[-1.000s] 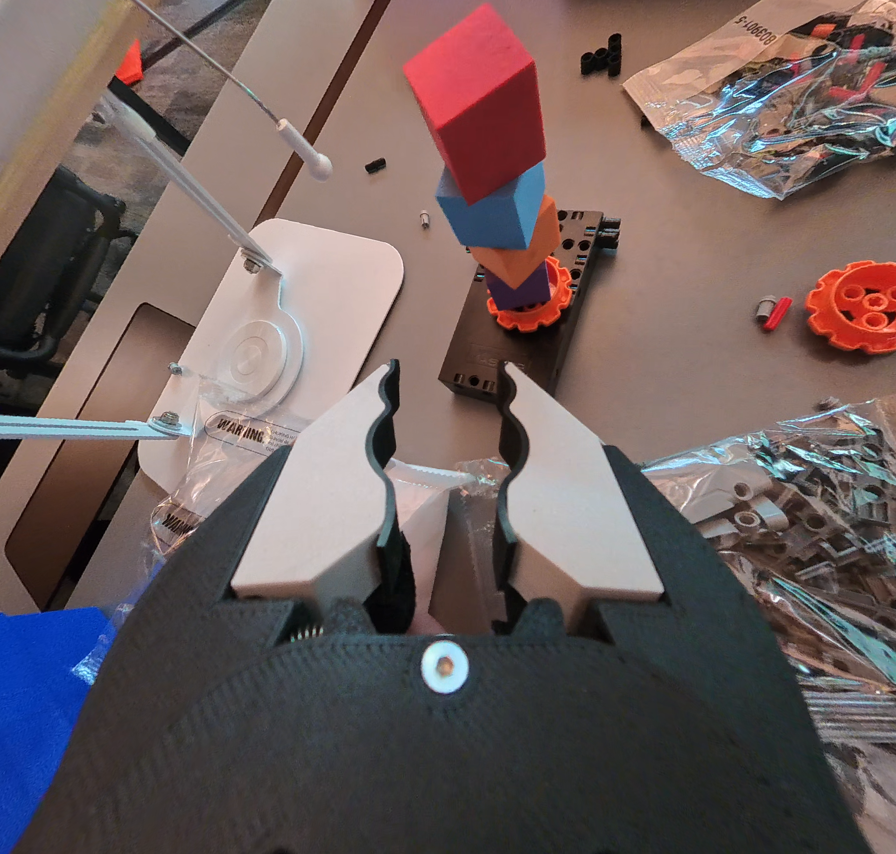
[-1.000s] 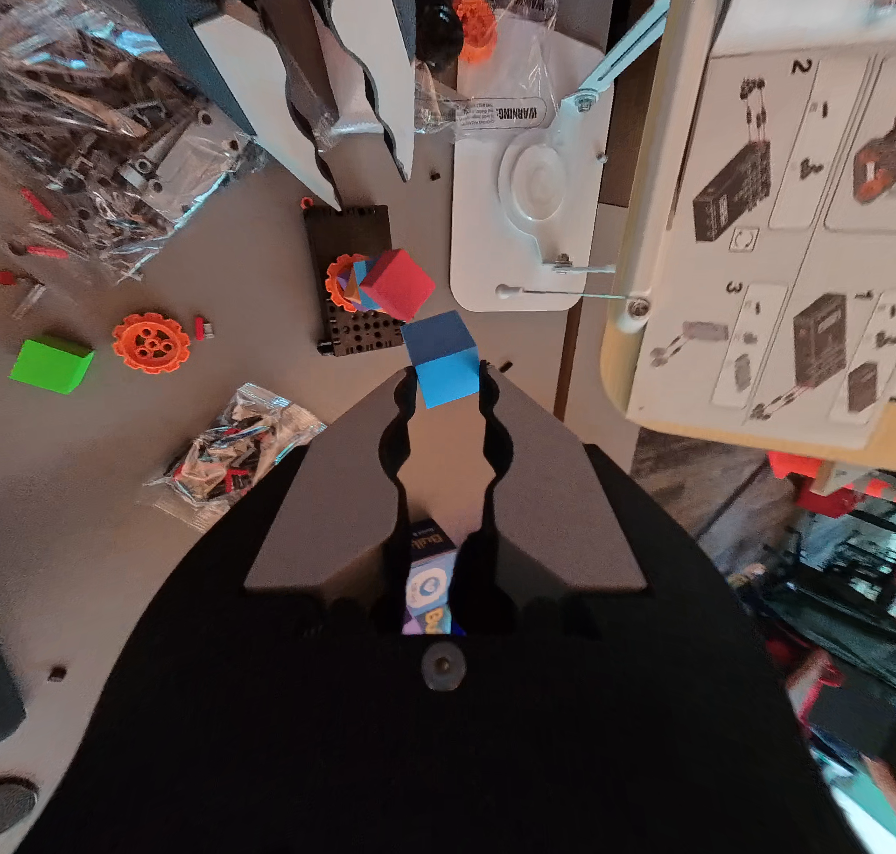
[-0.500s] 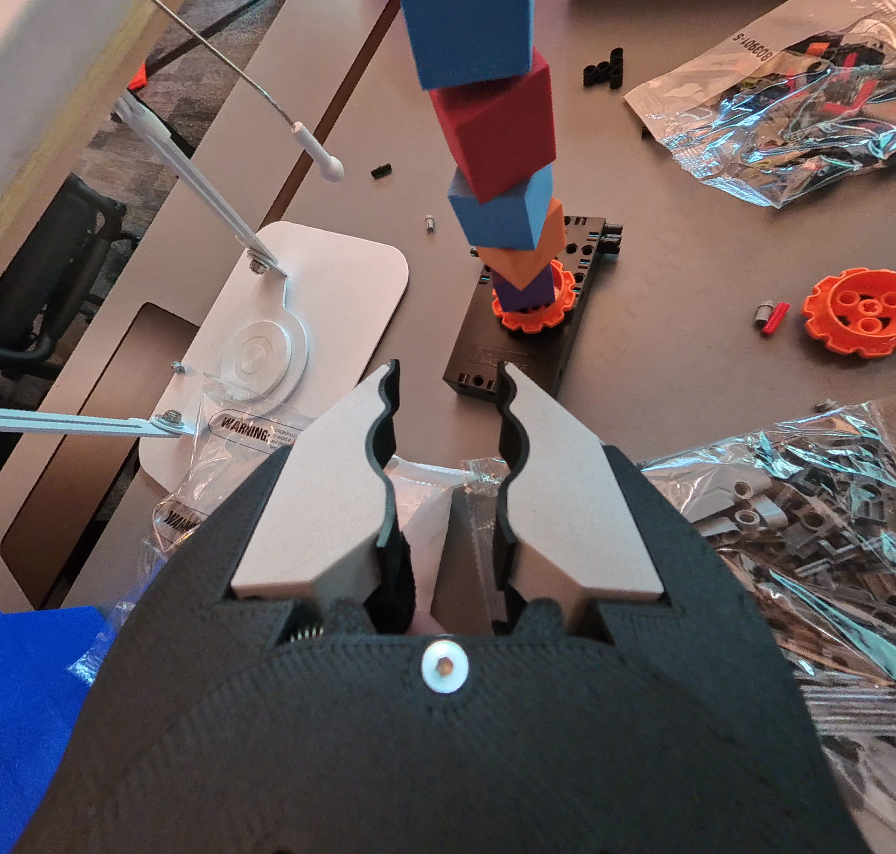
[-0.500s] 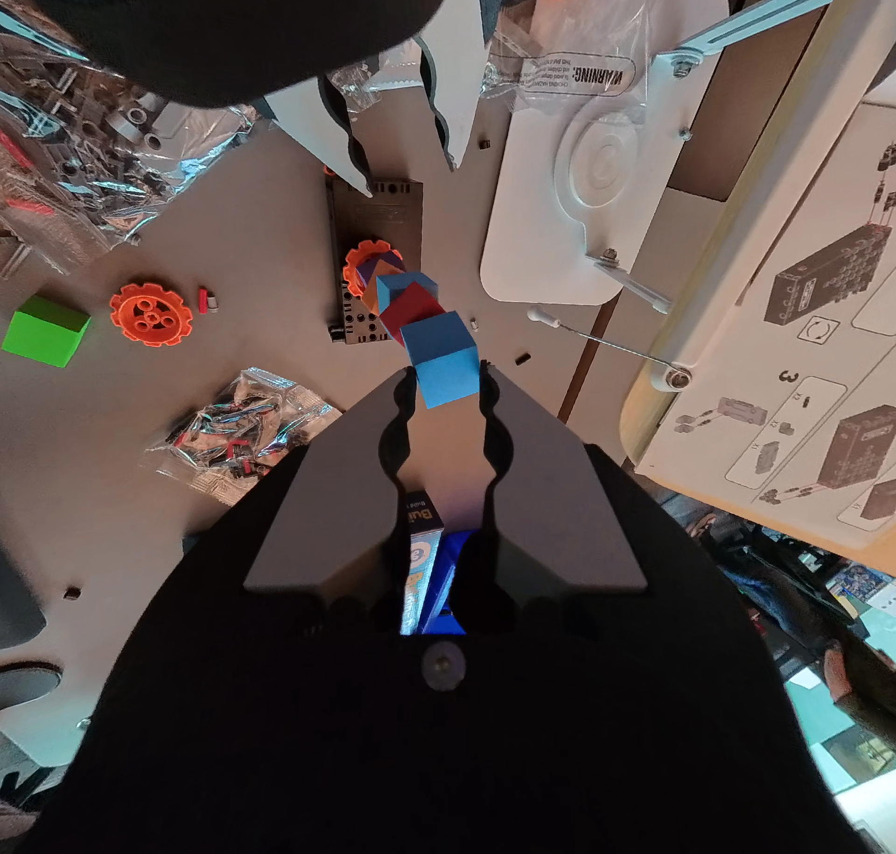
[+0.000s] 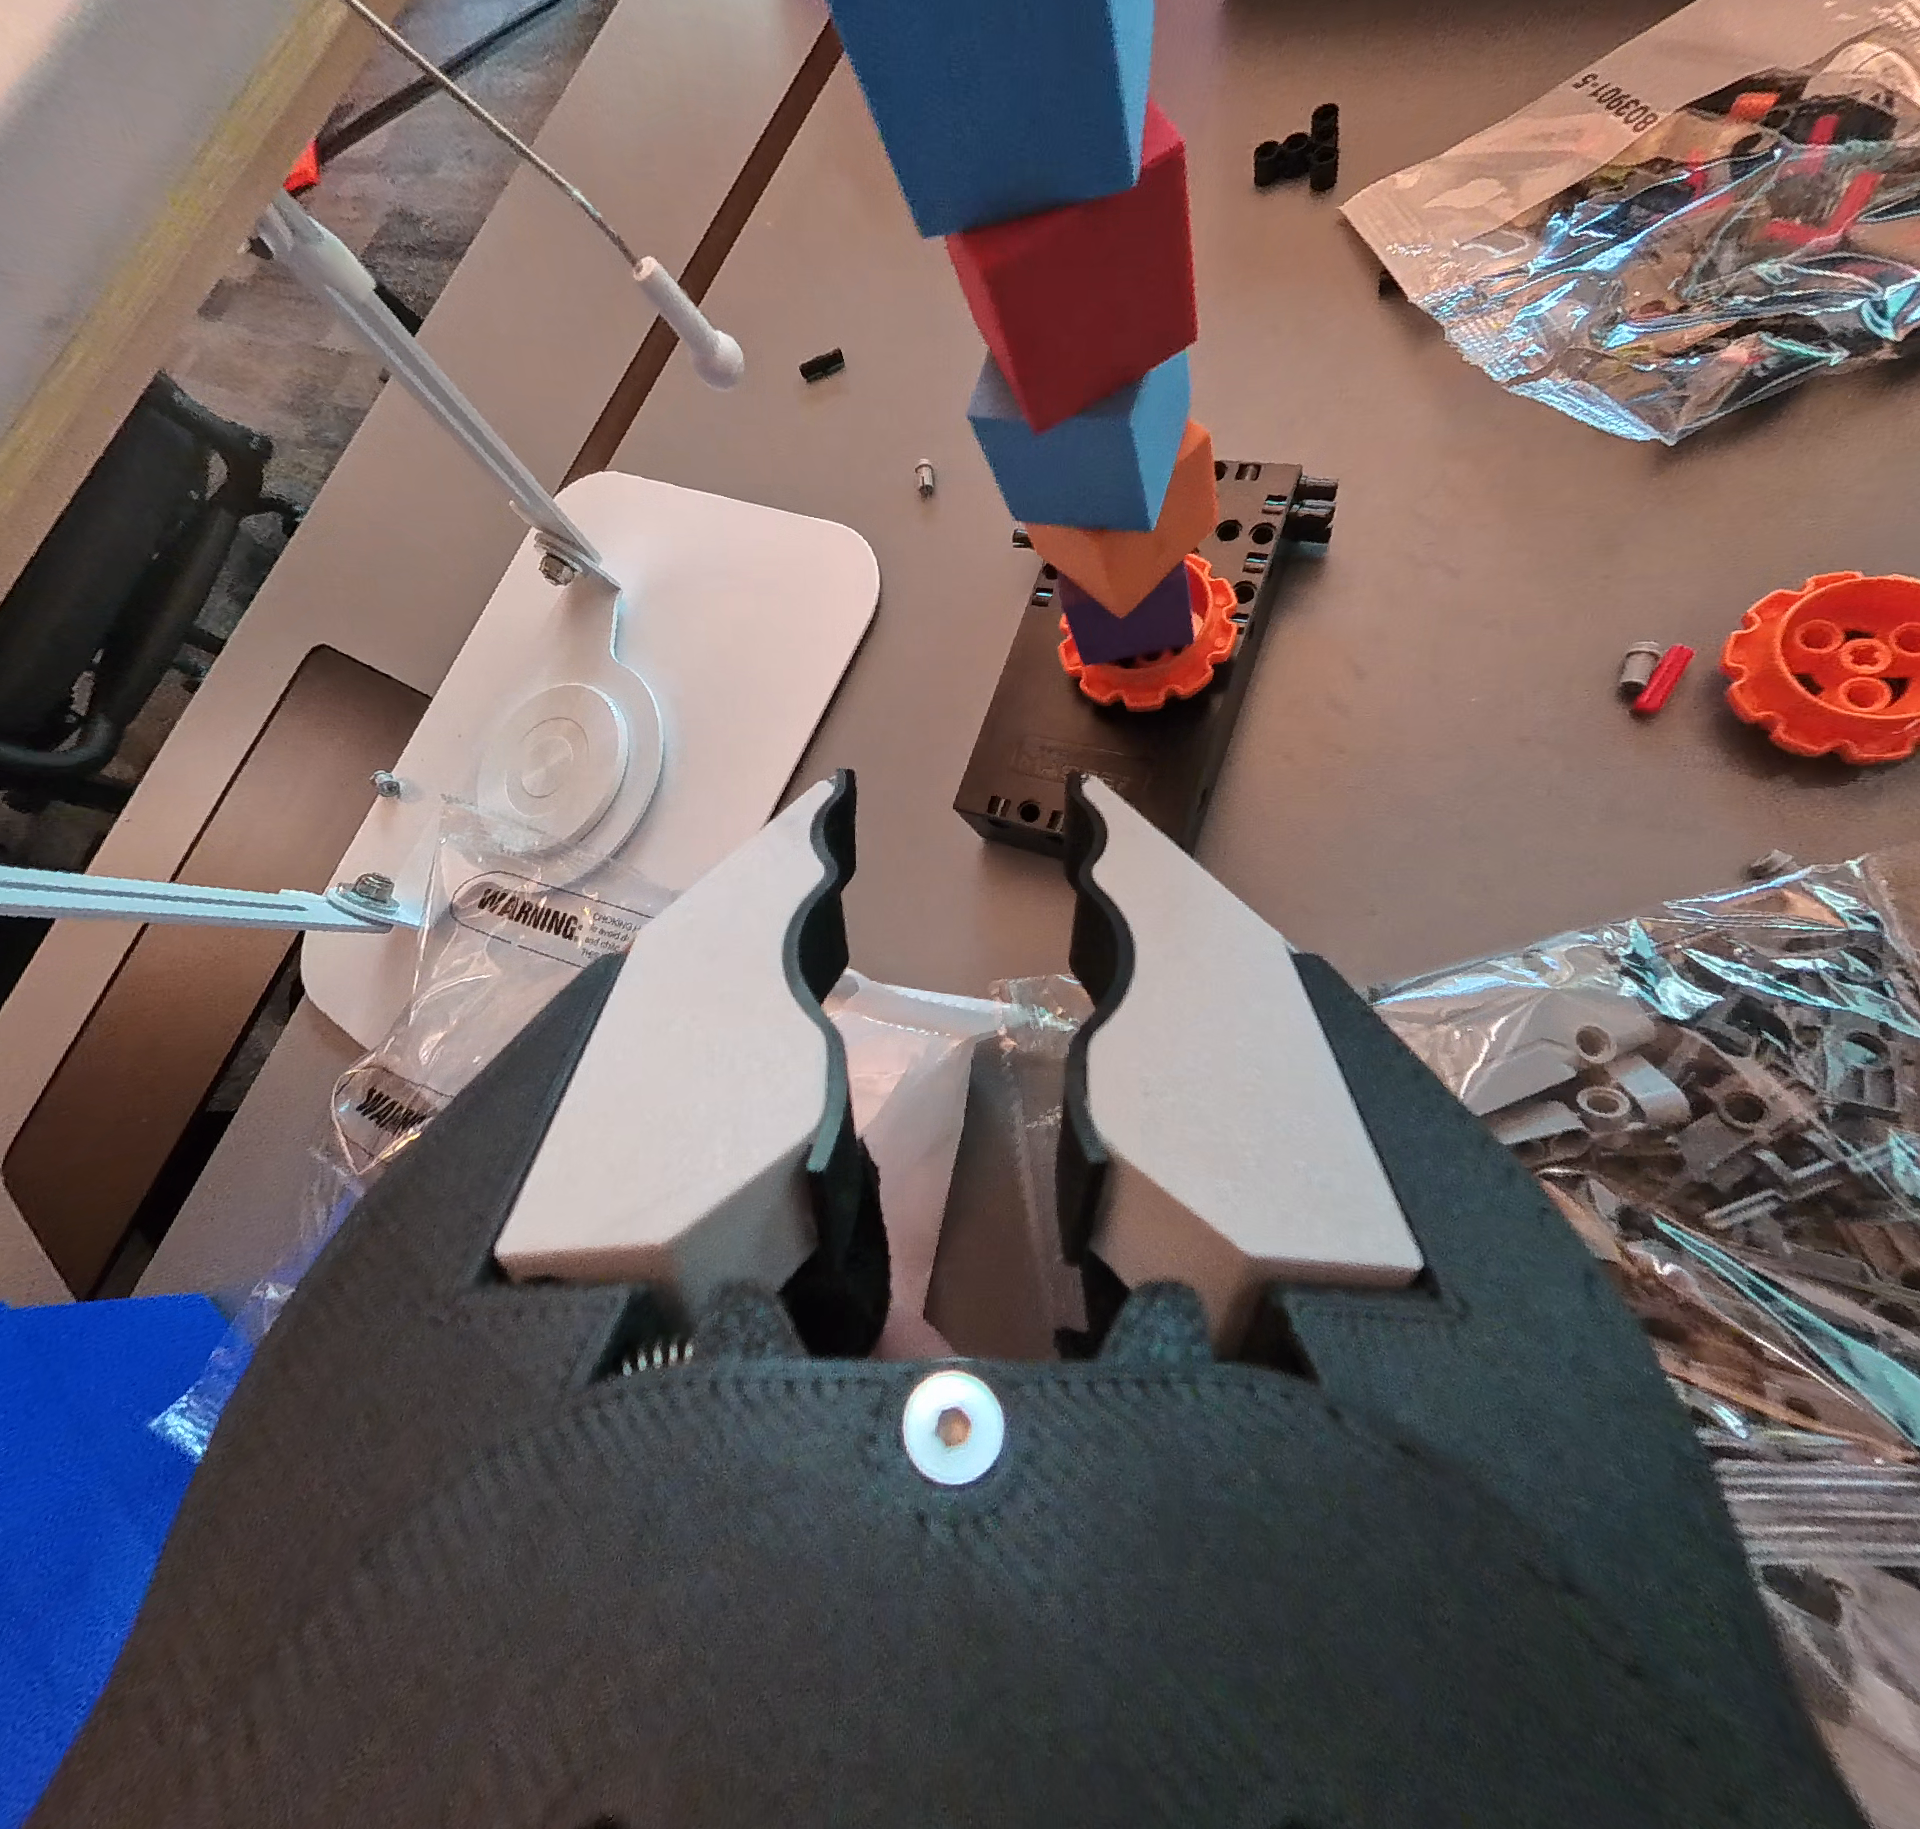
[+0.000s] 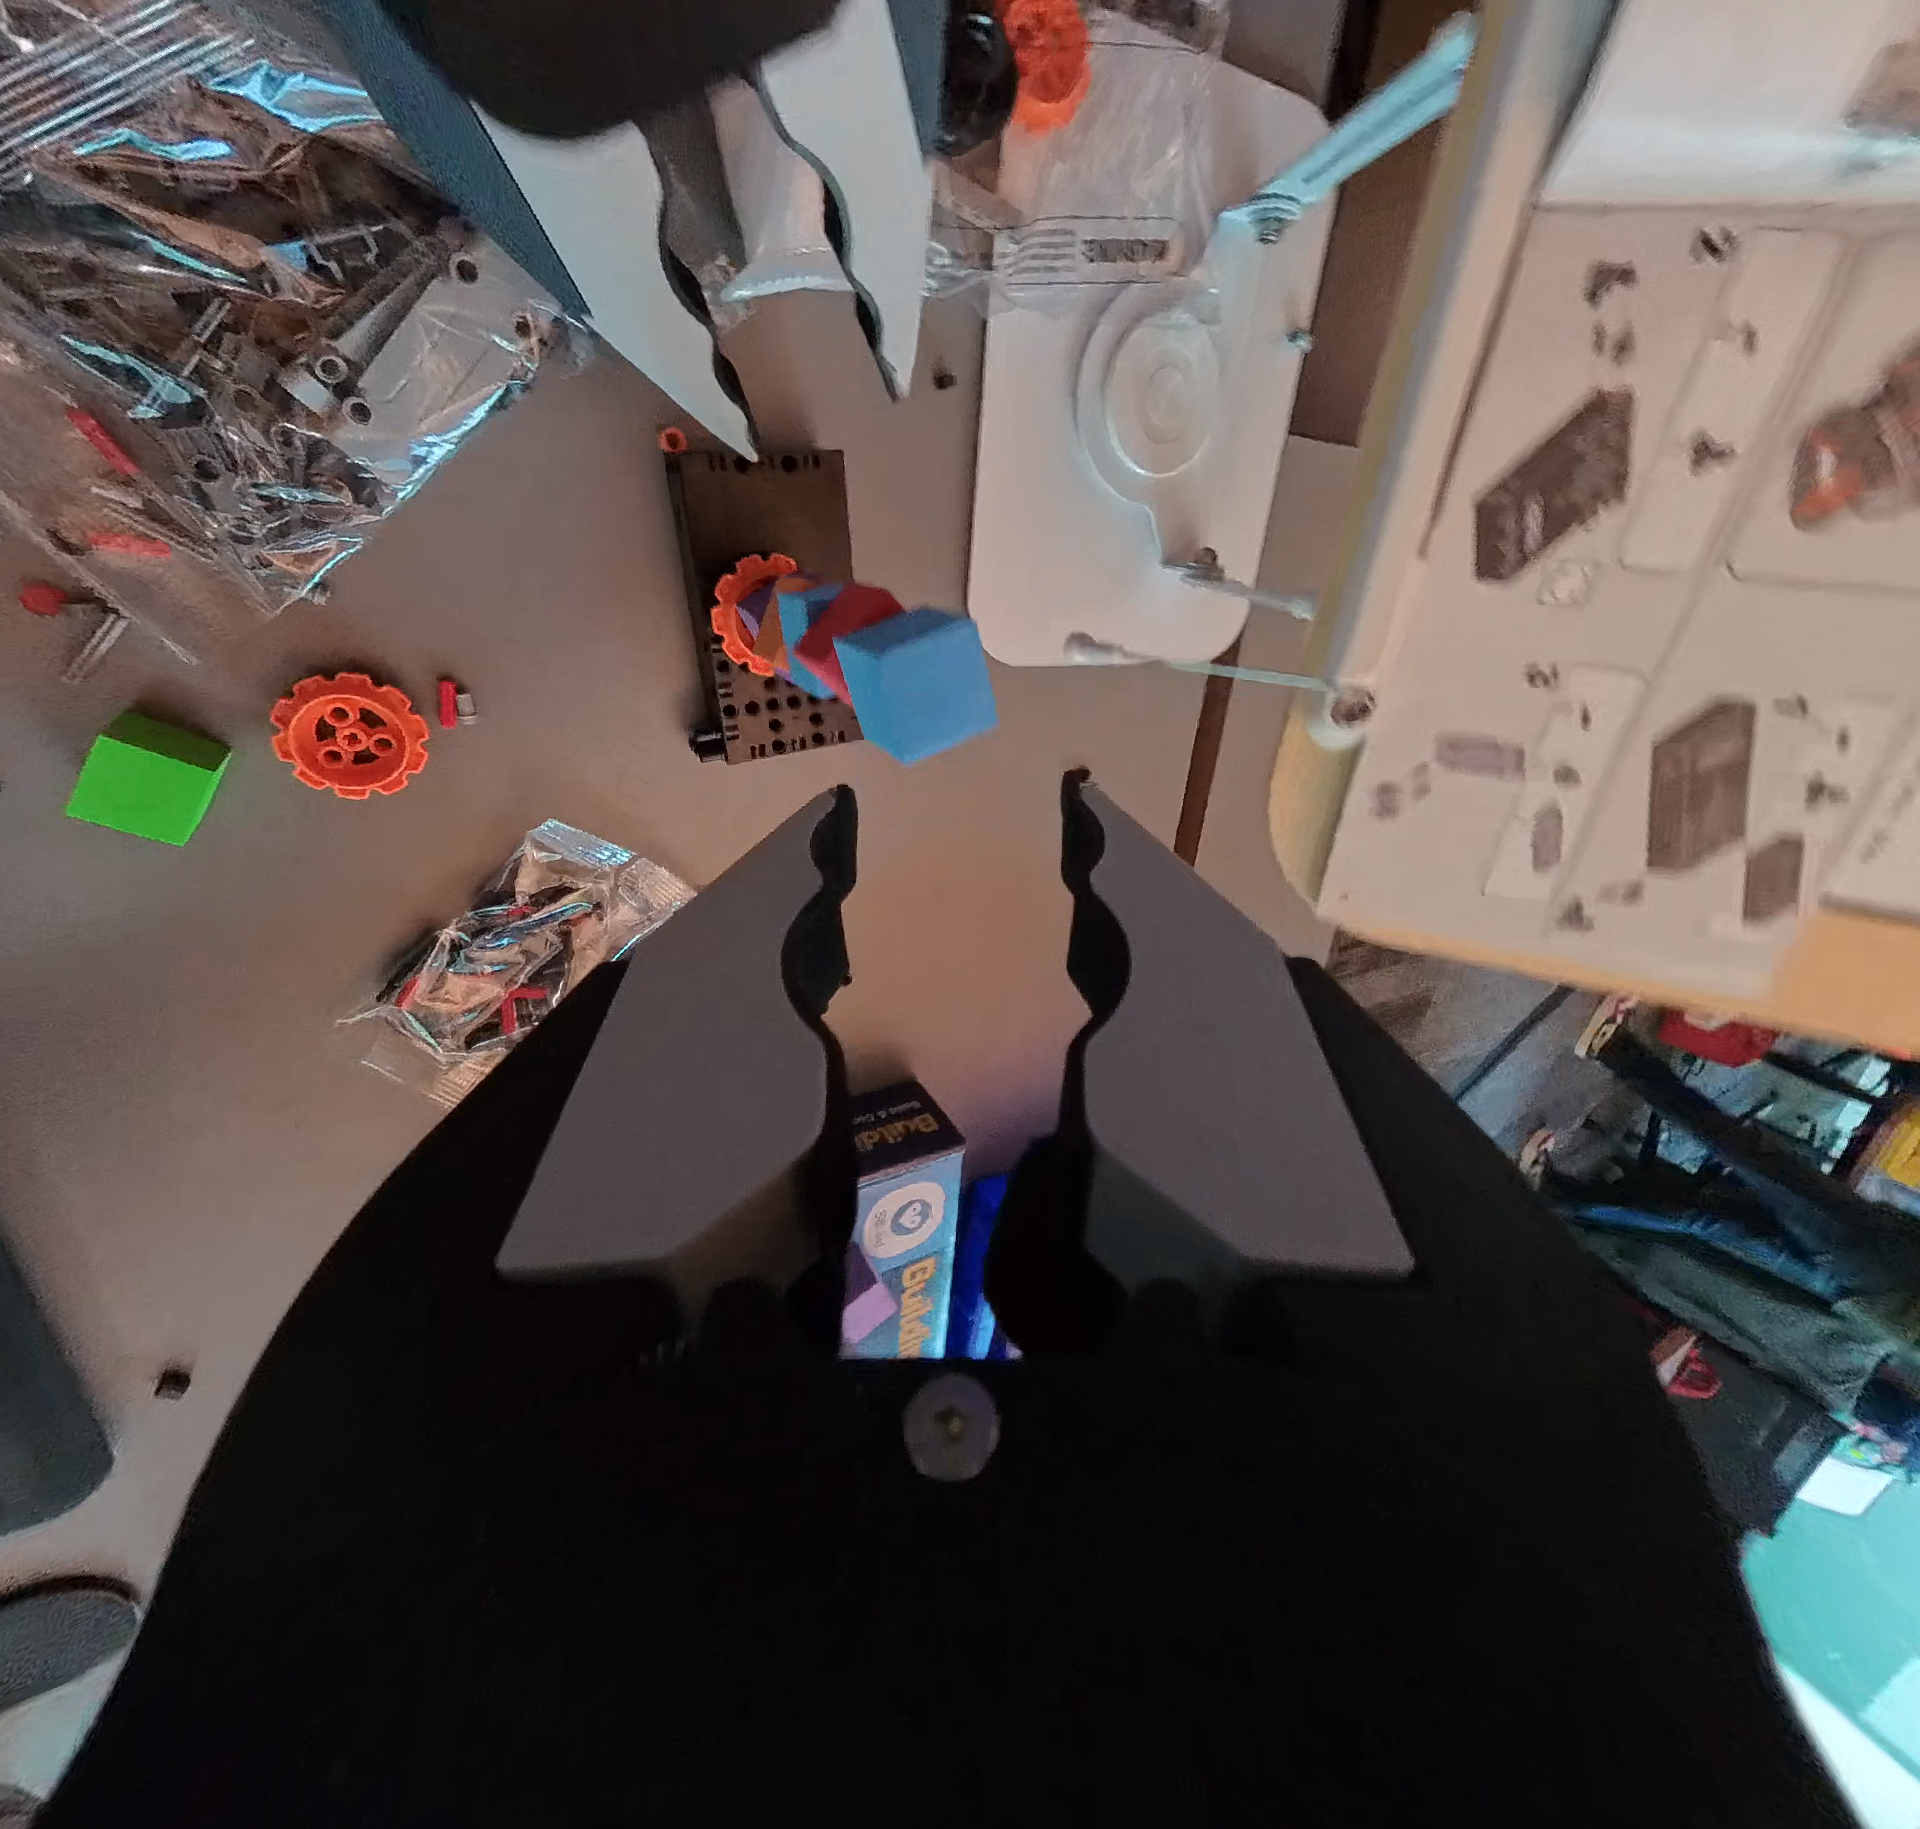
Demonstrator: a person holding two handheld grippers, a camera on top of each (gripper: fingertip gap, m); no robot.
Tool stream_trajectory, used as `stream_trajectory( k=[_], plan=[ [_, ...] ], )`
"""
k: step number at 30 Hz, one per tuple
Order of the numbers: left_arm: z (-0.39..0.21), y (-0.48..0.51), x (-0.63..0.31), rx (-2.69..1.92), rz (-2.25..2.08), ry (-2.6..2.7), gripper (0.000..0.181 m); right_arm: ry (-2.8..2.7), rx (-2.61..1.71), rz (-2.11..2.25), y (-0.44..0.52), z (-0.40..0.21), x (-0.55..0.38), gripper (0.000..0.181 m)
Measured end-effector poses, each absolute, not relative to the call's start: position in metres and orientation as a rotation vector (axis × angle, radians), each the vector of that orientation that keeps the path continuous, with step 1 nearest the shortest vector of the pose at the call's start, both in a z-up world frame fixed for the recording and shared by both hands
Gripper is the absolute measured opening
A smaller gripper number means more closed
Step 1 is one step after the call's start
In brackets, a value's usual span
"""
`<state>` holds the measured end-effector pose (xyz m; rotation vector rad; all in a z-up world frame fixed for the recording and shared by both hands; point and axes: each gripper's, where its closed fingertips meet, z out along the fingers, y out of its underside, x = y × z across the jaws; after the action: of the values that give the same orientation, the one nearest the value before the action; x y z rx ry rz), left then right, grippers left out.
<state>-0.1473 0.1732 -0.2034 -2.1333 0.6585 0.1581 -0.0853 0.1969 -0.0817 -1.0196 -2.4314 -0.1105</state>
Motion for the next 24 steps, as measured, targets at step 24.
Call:
stream_trajectory(
  k=[24],
  plan=[
    [-0.214,0.176,-0.144,-2.161,0.145,0.669,0.039,-1.887,-2.127,-0.026,0.404,-0.198,0.129,0.027]
  ],
)
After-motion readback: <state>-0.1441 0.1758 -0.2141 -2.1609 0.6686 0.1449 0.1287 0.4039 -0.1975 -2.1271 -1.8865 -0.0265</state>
